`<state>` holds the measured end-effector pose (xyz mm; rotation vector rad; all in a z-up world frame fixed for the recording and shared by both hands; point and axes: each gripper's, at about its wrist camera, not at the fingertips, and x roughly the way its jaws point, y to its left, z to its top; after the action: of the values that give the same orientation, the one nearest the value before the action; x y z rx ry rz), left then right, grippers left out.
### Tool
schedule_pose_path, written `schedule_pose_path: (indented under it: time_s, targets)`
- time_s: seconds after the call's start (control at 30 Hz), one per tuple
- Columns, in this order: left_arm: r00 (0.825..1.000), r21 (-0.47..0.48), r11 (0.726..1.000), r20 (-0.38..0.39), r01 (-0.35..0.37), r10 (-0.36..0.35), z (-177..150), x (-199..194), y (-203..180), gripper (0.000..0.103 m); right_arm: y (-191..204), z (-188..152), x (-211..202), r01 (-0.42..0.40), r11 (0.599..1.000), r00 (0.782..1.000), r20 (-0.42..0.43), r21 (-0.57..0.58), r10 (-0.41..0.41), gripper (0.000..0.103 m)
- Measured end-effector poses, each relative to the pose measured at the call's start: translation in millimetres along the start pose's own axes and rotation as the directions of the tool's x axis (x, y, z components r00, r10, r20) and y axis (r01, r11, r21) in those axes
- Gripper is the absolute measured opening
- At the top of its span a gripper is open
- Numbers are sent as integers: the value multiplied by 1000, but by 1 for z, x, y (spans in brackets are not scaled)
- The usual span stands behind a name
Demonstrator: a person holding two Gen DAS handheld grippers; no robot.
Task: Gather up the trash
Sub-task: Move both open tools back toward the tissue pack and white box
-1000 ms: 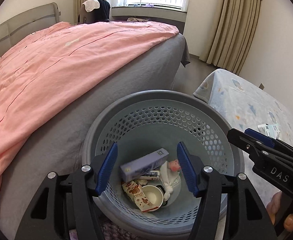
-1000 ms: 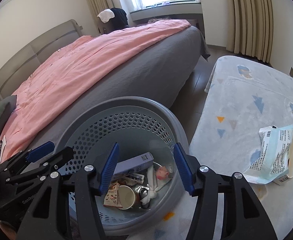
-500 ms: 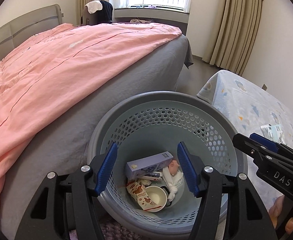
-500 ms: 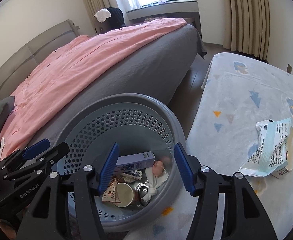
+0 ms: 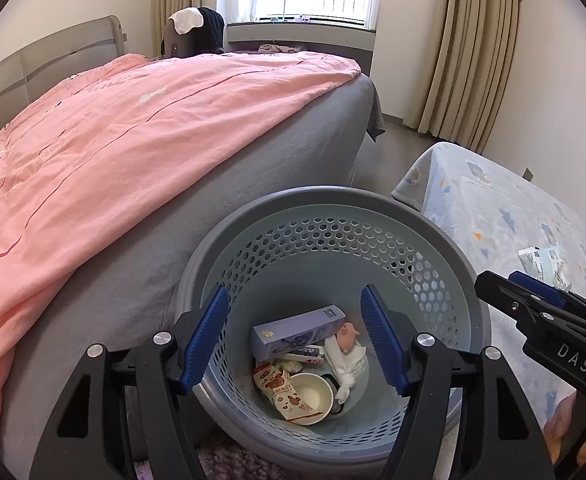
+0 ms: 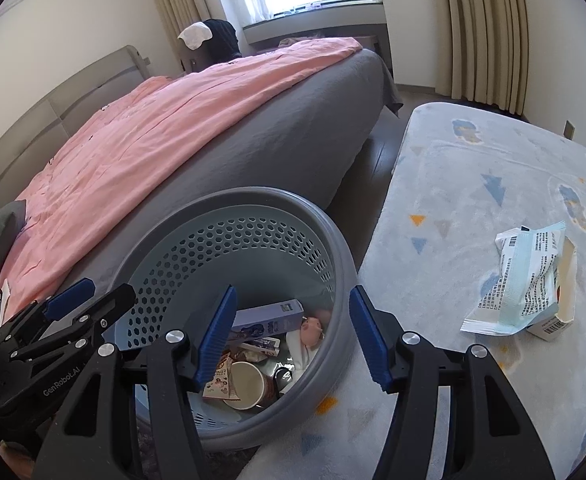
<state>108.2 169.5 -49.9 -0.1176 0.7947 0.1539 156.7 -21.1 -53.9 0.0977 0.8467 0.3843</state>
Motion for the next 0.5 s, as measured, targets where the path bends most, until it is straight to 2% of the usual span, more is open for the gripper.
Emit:
schedule_pose_path:
  time_s: [0.5]
  targets:
    - [1000, 12, 1000, 13, 23, -23, -2, -7, -8, 68, -18, -11, -23, 44, 998, 999, 20, 49, -45, 62]
